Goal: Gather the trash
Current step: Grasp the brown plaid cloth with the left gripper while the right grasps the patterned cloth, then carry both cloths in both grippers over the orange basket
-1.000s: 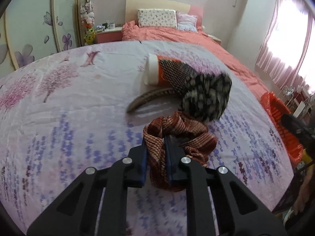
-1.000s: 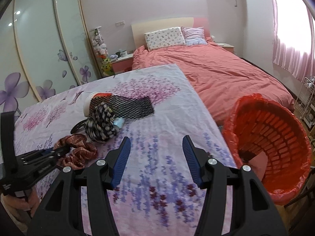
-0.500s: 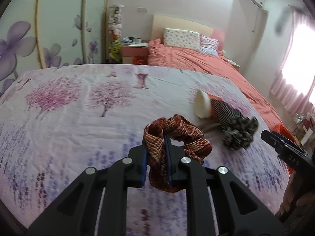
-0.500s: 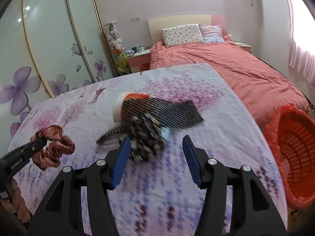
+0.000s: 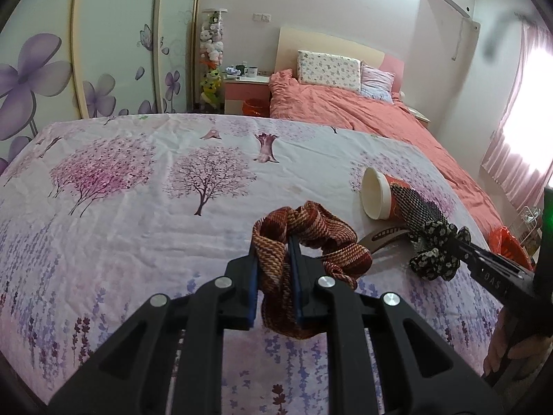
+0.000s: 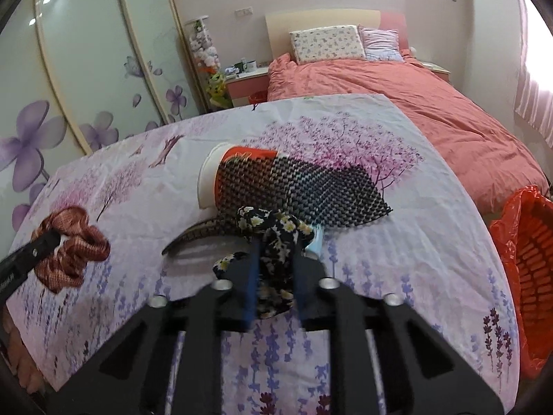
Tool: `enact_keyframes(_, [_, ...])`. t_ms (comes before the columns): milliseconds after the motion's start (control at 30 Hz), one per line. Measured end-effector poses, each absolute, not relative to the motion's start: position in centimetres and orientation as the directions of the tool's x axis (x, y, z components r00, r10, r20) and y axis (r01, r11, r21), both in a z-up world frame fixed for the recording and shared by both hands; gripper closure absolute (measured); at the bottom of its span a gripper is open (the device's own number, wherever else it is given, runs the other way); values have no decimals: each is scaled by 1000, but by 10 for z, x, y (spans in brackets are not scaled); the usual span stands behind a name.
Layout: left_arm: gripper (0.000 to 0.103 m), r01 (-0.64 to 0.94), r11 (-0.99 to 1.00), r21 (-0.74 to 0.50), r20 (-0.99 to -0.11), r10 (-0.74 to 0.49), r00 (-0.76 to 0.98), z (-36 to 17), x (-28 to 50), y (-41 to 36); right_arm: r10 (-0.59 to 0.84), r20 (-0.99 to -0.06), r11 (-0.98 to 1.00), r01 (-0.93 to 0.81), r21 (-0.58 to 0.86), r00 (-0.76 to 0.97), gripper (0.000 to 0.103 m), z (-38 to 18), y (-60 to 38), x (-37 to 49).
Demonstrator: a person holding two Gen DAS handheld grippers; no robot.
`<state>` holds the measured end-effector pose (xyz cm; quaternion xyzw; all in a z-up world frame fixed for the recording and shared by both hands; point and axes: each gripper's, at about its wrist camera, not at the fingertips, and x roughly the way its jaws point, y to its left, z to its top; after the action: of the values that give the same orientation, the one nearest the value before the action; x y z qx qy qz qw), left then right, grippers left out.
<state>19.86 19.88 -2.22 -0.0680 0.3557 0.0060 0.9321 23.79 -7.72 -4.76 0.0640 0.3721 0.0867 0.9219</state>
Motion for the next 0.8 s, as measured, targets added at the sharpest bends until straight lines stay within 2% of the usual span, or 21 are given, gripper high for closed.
enact_keyframes(133, [87,-46,992,-119,-666,-45,744,-23,198,191,207,-660,977,-116,179,722,95,-43,-84,228])
enact_keyframes(800, [87,77,992,-104,-652,-126,748,-10,200,115,66,-555,985,33,167,829,98,-12,-172,186])
